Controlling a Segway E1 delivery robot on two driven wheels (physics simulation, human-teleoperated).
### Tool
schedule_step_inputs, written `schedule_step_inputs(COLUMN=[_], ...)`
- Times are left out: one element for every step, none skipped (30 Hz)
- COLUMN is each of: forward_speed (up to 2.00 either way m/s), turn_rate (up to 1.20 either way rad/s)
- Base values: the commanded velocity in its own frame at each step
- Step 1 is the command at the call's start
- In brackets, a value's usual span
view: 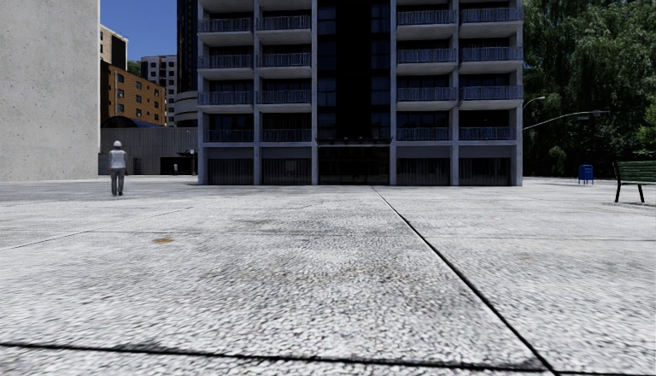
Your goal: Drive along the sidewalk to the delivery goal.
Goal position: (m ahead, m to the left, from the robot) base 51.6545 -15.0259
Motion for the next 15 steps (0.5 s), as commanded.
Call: schedule_step_inputs(forward_speed=[2.0,2.0,2.0,2.0,2.0,2.0,2.0,2.0,2.0,2.0,2.0,2.0,2.0,2.0,2.0], turn_rate=[0.0,0.0,0.0,0.0,0.0,0.0,0.0,0.0,0.0,0.0,0.0,0.0,0.0,0.0,0.0])
